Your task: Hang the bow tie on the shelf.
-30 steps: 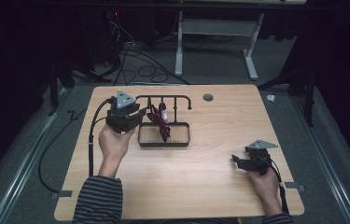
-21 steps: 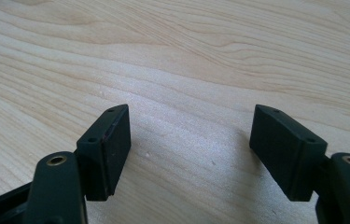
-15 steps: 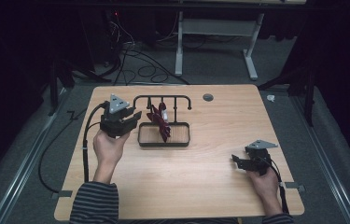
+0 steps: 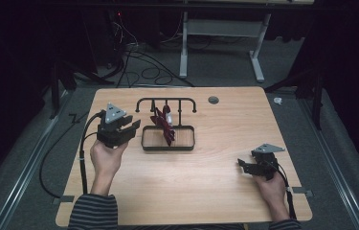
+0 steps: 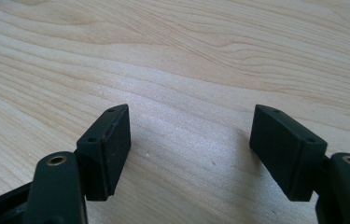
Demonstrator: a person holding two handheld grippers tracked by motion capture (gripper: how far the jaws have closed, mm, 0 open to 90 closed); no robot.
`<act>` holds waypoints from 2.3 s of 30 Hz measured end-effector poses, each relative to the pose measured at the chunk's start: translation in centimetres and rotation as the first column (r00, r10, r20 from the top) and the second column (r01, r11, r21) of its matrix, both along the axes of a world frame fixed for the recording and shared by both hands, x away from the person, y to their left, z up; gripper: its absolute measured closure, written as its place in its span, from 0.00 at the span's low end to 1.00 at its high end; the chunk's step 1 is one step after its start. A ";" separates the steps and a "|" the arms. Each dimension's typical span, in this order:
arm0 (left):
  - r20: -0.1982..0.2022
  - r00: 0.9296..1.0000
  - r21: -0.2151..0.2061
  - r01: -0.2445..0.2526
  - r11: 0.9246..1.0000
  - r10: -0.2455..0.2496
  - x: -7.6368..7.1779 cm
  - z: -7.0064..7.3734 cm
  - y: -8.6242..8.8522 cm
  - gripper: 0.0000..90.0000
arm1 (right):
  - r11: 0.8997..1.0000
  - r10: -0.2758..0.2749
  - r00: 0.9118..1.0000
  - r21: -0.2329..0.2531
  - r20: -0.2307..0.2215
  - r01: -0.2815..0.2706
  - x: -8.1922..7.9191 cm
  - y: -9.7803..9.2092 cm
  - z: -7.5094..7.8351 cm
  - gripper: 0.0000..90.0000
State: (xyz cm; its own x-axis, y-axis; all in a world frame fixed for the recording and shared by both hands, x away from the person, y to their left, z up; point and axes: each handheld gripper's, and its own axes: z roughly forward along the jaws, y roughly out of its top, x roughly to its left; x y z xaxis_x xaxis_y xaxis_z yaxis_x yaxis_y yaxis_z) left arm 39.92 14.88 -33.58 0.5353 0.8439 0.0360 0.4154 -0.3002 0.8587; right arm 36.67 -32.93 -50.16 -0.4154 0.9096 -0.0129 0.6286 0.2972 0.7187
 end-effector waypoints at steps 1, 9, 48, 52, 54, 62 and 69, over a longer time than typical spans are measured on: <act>0.000 1.000 0.001 -0.003 1.000 0.003 0.0 -0.1 0.2 0.72 | 1.000 0.000 1.000 0.000 0.000 0.000 0.0 0.0 0.0 0.34; -0.004 1.000 -0.014 -0.018 1.000 0.018 -0.4 -0.5 0.9 0.70 | 1.000 0.000 1.000 0.000 0.000 0.000 0.0 0.0 0.0 0.34; -0.051 0.998 -0.045 -0.038 0.998 0.035 -2.2 -3.4 2.3 0.62 | 1.000 0.000 1.000 0.000 0.000 0.000 0.0 0.0 0.0 0.34; -0.056 0.998 -0.047 -0.039 0.998 0.036 -2.3 -3.7 2.4 0.62 | 1.000 -0.001 1.000 0.000 0.000 0.001 0.0 0.0 0.0 0.34; -0.056 0.998 -0.049 -0.038 0.998 0.035 -2.4 -3.8 2.4 0.62 | 1.000 -0.001 1.000 0.000 0.000 0.001 0.0 0.0 0.0 0.34; -0.067 0.997 -0.046 -0.033 0.998 0.030 -2.6 -4.5 2.2 0.61 | 1.000 0.000 1.000 0.000 0.000 0.000 0.0 0.0 0.0 0.34; -0.077 0.997 -0.052 -0.035 0.998 0.031 -2.8 -5.2 2.2 0.60 | 1.000 -0.001 1.000 0.000 0.000 0.001 0.0 0.0 0.0 0.34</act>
